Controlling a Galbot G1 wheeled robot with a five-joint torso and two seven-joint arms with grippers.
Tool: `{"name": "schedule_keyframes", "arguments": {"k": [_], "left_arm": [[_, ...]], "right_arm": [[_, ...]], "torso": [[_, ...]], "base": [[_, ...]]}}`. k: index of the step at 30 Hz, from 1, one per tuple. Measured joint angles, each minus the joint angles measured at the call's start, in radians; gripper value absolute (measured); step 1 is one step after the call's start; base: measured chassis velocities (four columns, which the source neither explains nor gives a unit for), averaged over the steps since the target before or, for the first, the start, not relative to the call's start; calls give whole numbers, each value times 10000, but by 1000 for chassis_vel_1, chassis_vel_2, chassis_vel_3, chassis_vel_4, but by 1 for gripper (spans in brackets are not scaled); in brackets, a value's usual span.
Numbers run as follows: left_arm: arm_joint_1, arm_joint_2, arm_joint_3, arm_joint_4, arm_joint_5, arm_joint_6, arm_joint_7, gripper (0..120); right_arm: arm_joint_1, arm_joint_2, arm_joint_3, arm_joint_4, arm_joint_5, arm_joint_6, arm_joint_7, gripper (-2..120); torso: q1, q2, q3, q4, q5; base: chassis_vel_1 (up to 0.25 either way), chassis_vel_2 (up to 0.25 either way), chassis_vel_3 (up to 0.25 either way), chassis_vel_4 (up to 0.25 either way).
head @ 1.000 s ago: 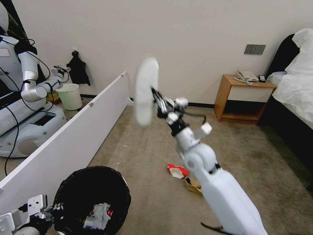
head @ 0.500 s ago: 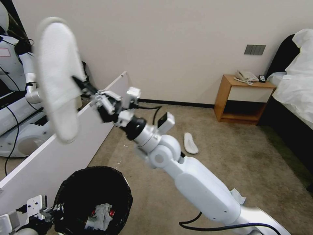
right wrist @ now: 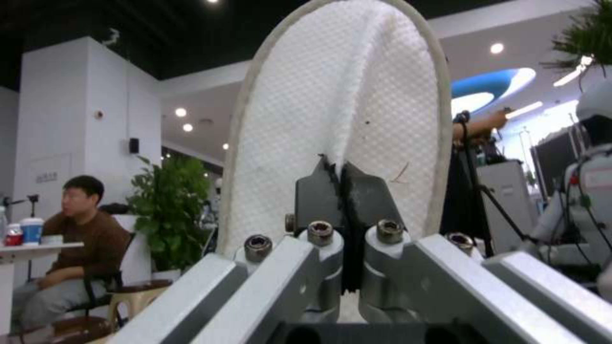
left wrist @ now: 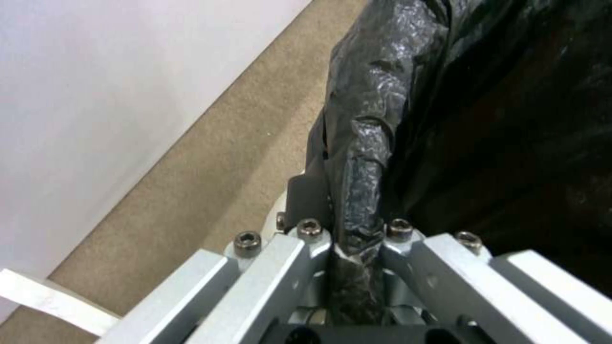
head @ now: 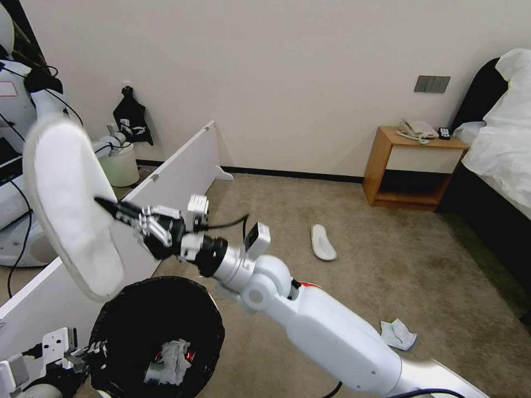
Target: Pick up the trash bin, then pick up the garbage from the floor and place it into the trash bin.
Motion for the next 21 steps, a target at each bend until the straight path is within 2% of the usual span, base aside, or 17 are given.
{"name": "schedule_keyframes", "arguments": {"k": [21], "left_arm": [[-6,45,-47,-62,-199,-8,-6,2]], "right_arm": [[-486,-57,-544,-1122,-550,426,-424,0]], "torso": [[0,0,-1,1,0]], "base": [[0,0,0,0]]}}
